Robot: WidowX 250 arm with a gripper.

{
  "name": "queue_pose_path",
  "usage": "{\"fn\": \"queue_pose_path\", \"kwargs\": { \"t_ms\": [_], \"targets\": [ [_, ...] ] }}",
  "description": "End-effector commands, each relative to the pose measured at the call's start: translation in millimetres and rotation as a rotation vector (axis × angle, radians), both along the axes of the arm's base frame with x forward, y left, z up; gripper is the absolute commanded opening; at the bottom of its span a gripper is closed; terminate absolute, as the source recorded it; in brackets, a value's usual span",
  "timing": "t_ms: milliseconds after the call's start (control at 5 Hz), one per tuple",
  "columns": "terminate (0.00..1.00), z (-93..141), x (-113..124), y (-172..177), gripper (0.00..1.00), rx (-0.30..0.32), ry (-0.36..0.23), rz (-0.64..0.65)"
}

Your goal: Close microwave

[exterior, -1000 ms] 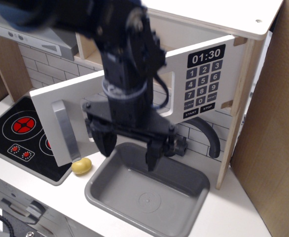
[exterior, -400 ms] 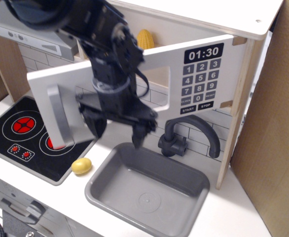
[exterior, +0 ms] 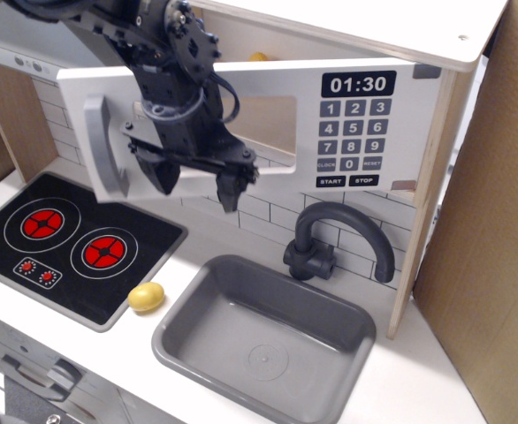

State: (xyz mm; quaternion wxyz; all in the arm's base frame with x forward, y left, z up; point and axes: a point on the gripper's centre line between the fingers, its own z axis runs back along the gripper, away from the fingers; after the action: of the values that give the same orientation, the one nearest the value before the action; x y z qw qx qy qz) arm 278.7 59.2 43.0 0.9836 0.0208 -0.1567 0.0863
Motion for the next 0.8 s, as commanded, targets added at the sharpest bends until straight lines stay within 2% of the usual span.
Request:
{"fn": "queue_pose_path", "kwargs": {
  "t_ms": [0,600],
  "targets": [
    [0.0,9,26,20,1.0,0.017,-0.099,-0.008],
    [0.0,14,57,34,1.0,-0.004,-0.132,0.063]
  ]
}}
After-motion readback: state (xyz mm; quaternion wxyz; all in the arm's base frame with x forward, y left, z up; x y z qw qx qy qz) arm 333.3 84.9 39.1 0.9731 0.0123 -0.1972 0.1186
